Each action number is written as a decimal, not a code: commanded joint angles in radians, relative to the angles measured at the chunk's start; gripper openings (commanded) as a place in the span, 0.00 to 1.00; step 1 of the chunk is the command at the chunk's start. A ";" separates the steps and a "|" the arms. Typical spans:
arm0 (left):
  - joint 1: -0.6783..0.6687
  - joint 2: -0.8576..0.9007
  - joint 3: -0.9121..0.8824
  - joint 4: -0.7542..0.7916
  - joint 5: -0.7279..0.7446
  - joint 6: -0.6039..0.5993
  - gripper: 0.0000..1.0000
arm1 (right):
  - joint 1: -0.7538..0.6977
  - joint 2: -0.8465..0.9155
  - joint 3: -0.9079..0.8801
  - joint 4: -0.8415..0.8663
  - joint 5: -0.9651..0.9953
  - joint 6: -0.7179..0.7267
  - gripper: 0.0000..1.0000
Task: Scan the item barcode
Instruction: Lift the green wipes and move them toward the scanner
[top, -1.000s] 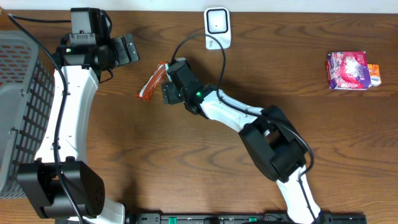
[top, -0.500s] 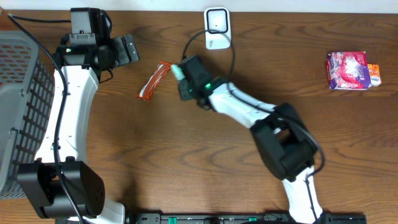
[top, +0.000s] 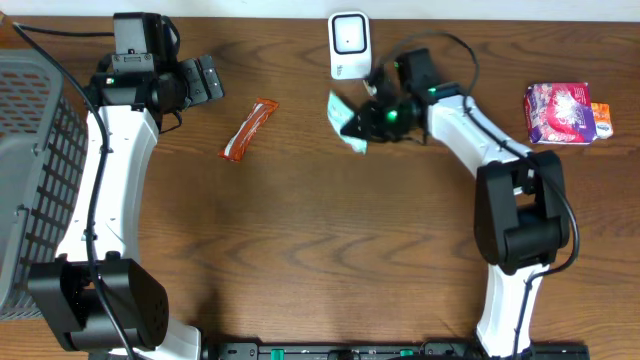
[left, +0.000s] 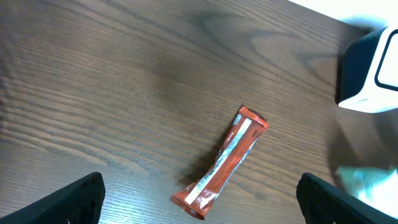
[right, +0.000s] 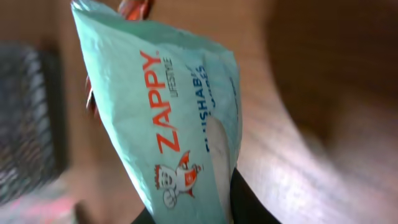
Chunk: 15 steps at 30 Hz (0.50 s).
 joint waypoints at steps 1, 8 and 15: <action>0.002 0.009 -0.002 0.000 -0.008 0.005 0.98 | -0.029 0.036 0.001 -0.114 -0.362 -0.338 0.06; 0.002 0.009 -0.002 0.000 -0.008 0.005 0.98 | -0.055 0.044 0.001 -0.386 -0.410 -0.694 0.01; 0.002 0.009 -0.002 0.000 -0.008 0.005 0.98 | -0.055 0.044 0.001 -0.533 -0.323 -0.854 0.01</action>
